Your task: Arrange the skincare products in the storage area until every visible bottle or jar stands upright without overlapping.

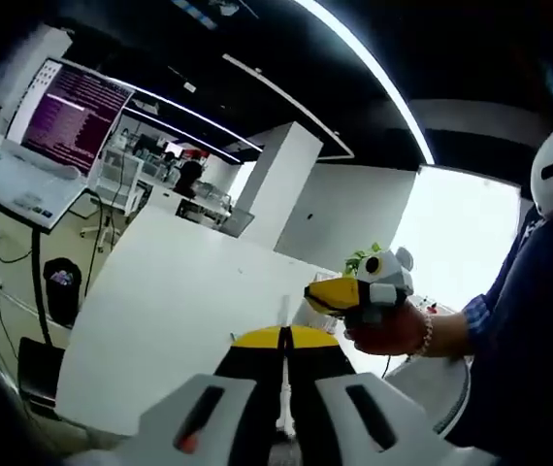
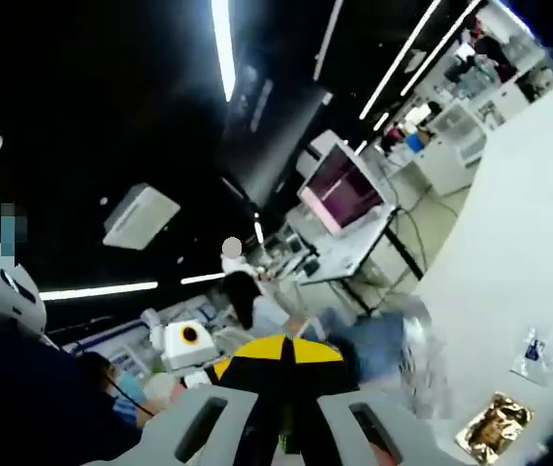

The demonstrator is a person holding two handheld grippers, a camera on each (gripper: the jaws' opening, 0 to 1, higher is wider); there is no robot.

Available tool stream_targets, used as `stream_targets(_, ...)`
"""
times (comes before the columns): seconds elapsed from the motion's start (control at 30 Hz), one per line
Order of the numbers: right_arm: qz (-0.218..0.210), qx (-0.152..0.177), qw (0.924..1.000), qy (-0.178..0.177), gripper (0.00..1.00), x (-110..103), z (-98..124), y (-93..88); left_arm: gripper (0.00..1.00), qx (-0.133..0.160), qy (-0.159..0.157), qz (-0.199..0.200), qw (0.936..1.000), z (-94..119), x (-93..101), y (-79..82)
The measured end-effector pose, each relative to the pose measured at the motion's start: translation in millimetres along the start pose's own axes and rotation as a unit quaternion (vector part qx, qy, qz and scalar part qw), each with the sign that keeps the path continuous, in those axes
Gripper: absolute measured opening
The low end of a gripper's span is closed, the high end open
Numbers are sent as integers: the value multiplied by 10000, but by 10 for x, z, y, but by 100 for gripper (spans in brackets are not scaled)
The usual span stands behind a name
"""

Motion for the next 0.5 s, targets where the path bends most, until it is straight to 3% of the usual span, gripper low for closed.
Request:
stream_targets(0.07, 42, -261, 9996, -68, 0, 39, -27, -79, 0, 276, -51, 262, 9993, 0, -37, 27)
stream_targets(0.13, 295, -547, 9979, -172, 0, 80, -20, -130, 0, 259, -39, 364, 9990, 13, -51, 36)
stream_targets(0.2, 253, -862, 9956, -266, 0, 119, 9, -163, 0, 273, 12, 329, 9991, 19, -37, 48)
stream_targets(0.27, 133, -938, 9952, -255, 0, 153, 16, -192, 0, 316, 16, 429, 9986, 26, -33, 88)
stream_targets(0.4, -677, -1313, 9890, 65, 28, 156, -13, -345, 0, 574, -101, 609, 9964, -9, 3, 199)
stream_targets(0.5, -901, -1368, 9861, 274, 46, 107, -78, -435, 0, 825, -381, 916, 9916, -68, 58, 292)
Point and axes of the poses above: the point that each gripper's makers call its tool centre point, and the gripper's own axes: z roughly backward along the fingers, x roughly to its right, y roughly out of its top, the point moved 10 cm from there along z, roughly backward along the fingers, and after that the axes turned 14 degrees about z, right-handed, at the moved point
